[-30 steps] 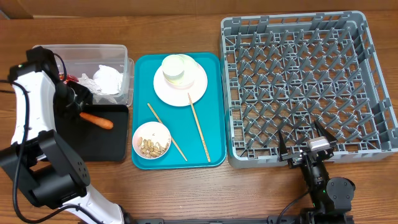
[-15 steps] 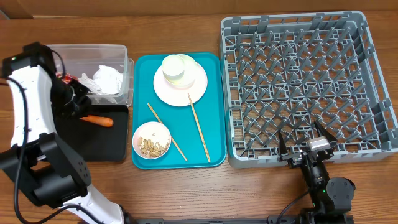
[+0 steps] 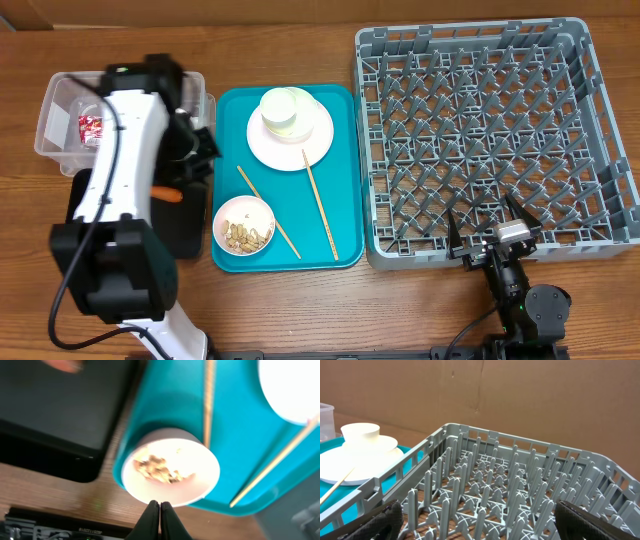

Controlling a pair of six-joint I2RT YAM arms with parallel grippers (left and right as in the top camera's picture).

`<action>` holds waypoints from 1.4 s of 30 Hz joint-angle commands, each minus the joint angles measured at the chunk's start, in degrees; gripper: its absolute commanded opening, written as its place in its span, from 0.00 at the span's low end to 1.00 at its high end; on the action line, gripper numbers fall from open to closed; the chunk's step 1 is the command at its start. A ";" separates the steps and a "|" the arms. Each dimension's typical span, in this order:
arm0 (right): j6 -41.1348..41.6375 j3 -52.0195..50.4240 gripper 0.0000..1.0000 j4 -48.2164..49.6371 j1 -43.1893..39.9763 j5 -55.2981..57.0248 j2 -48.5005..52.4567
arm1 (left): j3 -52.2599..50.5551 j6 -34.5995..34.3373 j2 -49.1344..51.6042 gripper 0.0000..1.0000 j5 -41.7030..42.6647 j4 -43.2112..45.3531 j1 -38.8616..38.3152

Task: Sort waste into correct bins and load items into the dishwasher
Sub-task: 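Reach the left gripper to the pink bowl rim and grasp it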

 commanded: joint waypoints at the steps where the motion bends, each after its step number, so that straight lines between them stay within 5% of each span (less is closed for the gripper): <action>1: 0.46 -0.59 1.00 0.31 0.22 0.31 -0.46 | -0.17 3.02 -1.79 0.07 0.37 -0.33 -5.88; 5: 0.46 -0.59 1.00 0.31 0.22 0.31 -0.46 | -3.19 2.71 -1.77 0.22 -2.58 0.90 -12.83; 12: 0.46 -0.59 1.00 0.31 0.22 0.31 -0.46 | -8.24 -1.42 -1.77 0.25 -3.89 1.88 -19.91; 20: 0.46 -0.59 1.00 0.31 0.22 0.31 -0.46 | -14.16 -3.34 -1.77 0.40 -3.89 6.10 -24.61; 33: 0.46 -0.59 1.00 0.31 0.22 0.31 -0.46 | -24.17 -3.26 -1.77 0.45 -7.21 18.29 -25.83; 42: 0.46 -0.59 1.00 0.31 0.22 0.31 -0.46 | -24.17 -3.26 -1.77 0.38 -9.92 20.48 -25.83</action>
